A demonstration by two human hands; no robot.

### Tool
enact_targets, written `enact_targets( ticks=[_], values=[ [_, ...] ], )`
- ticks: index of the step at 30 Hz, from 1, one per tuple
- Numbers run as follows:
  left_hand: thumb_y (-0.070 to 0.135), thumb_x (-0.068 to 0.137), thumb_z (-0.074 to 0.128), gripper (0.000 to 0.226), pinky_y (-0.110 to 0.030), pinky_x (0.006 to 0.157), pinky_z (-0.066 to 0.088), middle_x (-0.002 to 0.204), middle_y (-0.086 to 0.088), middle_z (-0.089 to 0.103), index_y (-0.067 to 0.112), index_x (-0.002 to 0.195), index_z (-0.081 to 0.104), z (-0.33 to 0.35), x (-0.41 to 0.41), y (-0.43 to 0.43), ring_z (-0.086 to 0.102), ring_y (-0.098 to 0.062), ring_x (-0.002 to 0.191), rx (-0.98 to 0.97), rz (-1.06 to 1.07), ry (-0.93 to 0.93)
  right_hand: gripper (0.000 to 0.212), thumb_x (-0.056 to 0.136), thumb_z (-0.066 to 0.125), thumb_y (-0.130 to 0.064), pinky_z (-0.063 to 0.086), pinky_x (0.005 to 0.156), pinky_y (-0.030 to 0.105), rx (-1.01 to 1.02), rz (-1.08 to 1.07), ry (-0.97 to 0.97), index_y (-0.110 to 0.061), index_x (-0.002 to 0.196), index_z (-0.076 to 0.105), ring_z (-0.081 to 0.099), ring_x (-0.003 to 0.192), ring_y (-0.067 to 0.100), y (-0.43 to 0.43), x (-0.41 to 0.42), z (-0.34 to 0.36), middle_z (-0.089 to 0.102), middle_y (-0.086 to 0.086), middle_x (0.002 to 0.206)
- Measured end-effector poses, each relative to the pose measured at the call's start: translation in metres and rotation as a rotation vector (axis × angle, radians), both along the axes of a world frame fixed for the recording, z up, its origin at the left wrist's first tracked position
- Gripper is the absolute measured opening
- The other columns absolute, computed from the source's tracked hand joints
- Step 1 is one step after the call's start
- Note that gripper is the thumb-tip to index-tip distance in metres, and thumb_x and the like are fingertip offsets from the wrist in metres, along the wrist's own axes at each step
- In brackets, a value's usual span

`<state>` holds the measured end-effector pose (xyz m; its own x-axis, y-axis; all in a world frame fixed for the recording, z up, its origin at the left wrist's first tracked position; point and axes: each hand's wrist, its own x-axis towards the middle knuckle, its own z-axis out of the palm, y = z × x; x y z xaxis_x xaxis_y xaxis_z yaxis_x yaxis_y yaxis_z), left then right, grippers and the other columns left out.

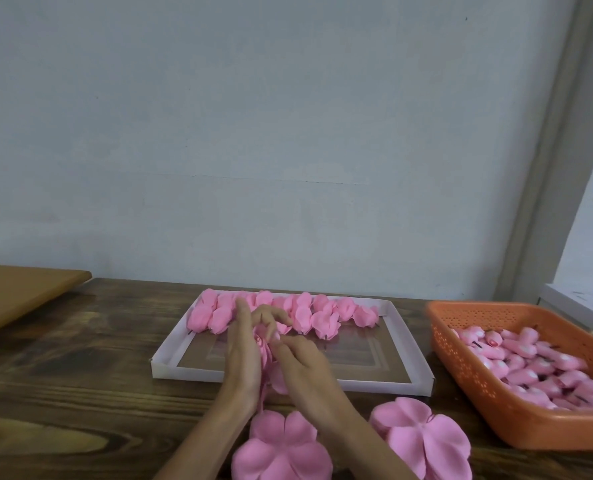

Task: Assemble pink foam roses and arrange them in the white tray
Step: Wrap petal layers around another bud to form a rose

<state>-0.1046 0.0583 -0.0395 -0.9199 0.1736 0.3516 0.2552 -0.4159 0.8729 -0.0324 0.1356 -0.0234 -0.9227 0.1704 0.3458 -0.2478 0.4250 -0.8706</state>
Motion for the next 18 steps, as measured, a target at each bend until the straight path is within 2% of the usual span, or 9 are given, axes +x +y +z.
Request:
enact_targets(
  ticks=[2, 4, 5, 6, 9, 12, 14, 16, 18],
  values=[
    [0.072, 0.098, 0.039, 0.076, -0.039, 0.069, 0.05, 0.09, -0.008, 0.072, 0.001, 0.079, 0.057, 0.0, -0.003, -0.001, 0.066, -0.023, 0.078, 0.046, 0.018, -0.023, 0.031, 0.101, 0.045, -0.02, 0.041, 0.073, 0.027, 0.083, 0.042, 0.042, -0.006, 0.076, 0.058, 0.048, 0.077, 0.009, 0.0, 0.001, 0.001, 0.054, -0.003, 0.077],
    [0.072, 0.094, 0.043, 0.067, -0.036, 0.07, 0.053, 0.094, -0.011, 0.072, 0.008, 0.086, 0.063, 0.003, -0.007, -0.003, 0.067, -0.027, 0.084, 0.067, 0.032, -0.033, 0.017, 0.092, 0.051, -0.022, 0.043, 0.087, 0.027, 0.164, 0.093, 0.053, -0.011, 0.092, 0.064, 0.051, 0.095, 0.007, 0.001, 0.001, 0.0, 0.056, -0.011, 0.091],
    [0.07, 0.096, 0.042, 0.063, -0.036, 0.073, 0.054, 0.094, -0.012, 0.072, 0.012, 0.089, 0.066, 0.004, -0.009, -0.004, 0.067, -0.028, 0.088, 0.088, 0.034, -0.035, 0.017, 0.087, 0.055, -0.02, 0.044, 0.092, 0.026, 0.184, 0.118, 0.05, -0.017, 0.101, 0.065, 0.051, 0.101, 0.007, 0.002, 0.002, -0.001, 0.056, -0.015, 0.096],
    [0.067, 0.1, 0.039, 0.059, -0.037, 0.077, 0.053, 0.095, -0.013, 0.072, 0.016, 0.09, 0.068, 0.005, -0.011, -0.005, 0.067, -0.03, 0.092, 0.108, 0.037, -0.029, 0.028, 0.082, 0.058, -0.018, 0.044, 0.094, 0.026, 0.202, 0.138, 0.056, -0.022, 0.108, 0.065, 0.052, 0.106, 0.008, 0.004, 0.002, -0.001, 0.056, -0.02, 0.101],
    [0.069, 0.099, 0.034, 0.062, -0.04, 0.087, 0.053, 0.101, -0.016, 0.072, 0.018, 0.097, 0.07, 0.006, -0.01, -0.007, 0.068, -0.026, 0.098, 0.133, 0.031, 0.004, 0.046, 0.077, 0.065, -0.011, 0.042, 0.094, 0.017, 0.272, 0.151, 0.119, -0.024, 0.121, 0.066, 0.053, 0.107, 0.005, 0.008, 0.001, -0.003, 0.057, -0.025, 0.107],
    [0.082, 0.088, 0.035, 0.079, -0.036, 0.087, 0.053, 0.111, -0.016, 0.073, 0.014, 0.11, 0.069, 0.005, -0.006, -0.008, 0.07, -0.022, 0.103, 0.09, 0.01, 0.008, 0.034, 0.084, 0.072, -0.014, 0.046, 0.094, 0.021, 0.241, 0.054, 0.177, -0.018, 0.117, 0.07, 0.059, 0.102, 0.004, 0.009, -0.002, -0.007, 0.063, -0.006, 0.111],
    [0.084, 0.083, 0.037, 0.086, -0.037, 0.088, 0.053, 0.115, -0.017, 0.072, 0.011, 0.117, 0.068, 0.005, -0.006, -0.008, 0.07, -0.023, 0.107, 0.082, -0.019, -0.021, 0.027, 0.087, 0.074, -0.016, 0.051, 0.092, 0.029, 0.201, 0.009, 0.18, -0.019, 0.113, 0.072, 0.063, 0.101, 0.007, 0.011, -0.004, -0.008, 0.067, -0.008, 0.108],
    [0.08, 0.083, 0.045, 0.078, -0.037, 0.085, 0.056, 0.117, -0.015, 0.073, 0.015, 0.118, 0.071, 0.005, -0.01, -0.008, 0.072, -0.022, 0.105, 0.093, -0.047, -0.078, 0.023, 0.089, 0.072, -0.016, 0.053, 0.09, 0.03, 0.125, 0.017, 0.154, -0.023, 0.111, 0.073, 0.066, 0.103, 0.008, 0.014, -0.005, -0.006, 0.07, -0.011, 0.108],
    [0.069, 0.087, 0.054, 0.059, -0.038, 0.082, 0.058, 0.118, -0.013, 0.075, 0.021, 0.115, 0.075, 0.005, -0.016, -0.011, 0.074, -0.022, 0.103, 0.065, -0.051, -0.16, 0.023, 0.092, 0.07, -0.012, 0.055, 0.086, 0.027, -0.016, 0.039, 0.131, -0.024, 0.111, 0.074, 0.069, 0.104, 0.009, 0.019, -0.006, -0.005, 0.073, -0.011, 0.11]
  ],
)
